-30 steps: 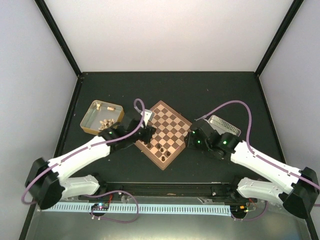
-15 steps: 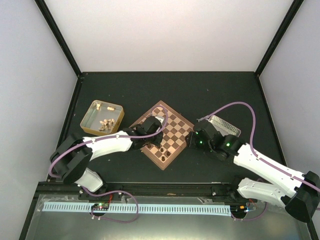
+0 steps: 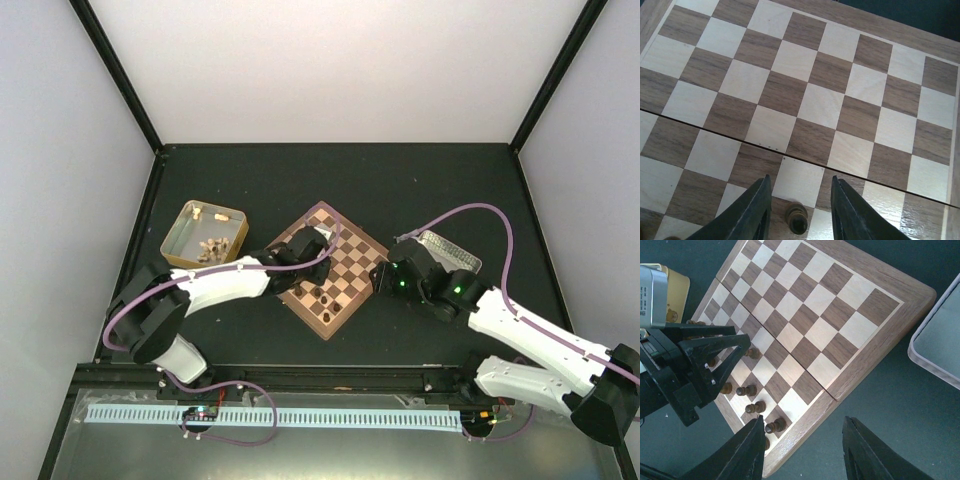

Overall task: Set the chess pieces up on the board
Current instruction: Place the chess piece on the chessboard, then move the chess piece to the chessboard.

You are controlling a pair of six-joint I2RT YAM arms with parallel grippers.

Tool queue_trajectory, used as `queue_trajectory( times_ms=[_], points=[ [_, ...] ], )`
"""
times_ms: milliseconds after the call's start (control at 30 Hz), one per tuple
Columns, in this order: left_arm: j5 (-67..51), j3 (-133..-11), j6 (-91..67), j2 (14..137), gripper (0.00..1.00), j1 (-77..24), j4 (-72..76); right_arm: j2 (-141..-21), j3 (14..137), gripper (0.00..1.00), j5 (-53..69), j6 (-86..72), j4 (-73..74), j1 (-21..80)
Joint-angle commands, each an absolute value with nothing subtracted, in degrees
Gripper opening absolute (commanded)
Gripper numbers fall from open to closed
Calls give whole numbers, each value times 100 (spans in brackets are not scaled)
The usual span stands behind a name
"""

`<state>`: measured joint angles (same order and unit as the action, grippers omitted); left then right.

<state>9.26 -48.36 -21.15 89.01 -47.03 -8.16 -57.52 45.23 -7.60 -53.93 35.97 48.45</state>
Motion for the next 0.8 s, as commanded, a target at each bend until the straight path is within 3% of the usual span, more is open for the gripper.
queue_trajectory(
  times_ms=[0,300,767],
  points=[
    [899,-5489,-2047,8876,37,-4713,-1747,-5644,4543,44,-822,-5382,3513,4808],
    [368,-6148,-2345,9241,38,-4553,-3208,-5583,4511,44,-839,-5411,3506,4812],
    [440,-6688,-2173,9826,26,-4527,-3557,-5528,4500,43,-875,-5413,3548,4808]
  ],
)
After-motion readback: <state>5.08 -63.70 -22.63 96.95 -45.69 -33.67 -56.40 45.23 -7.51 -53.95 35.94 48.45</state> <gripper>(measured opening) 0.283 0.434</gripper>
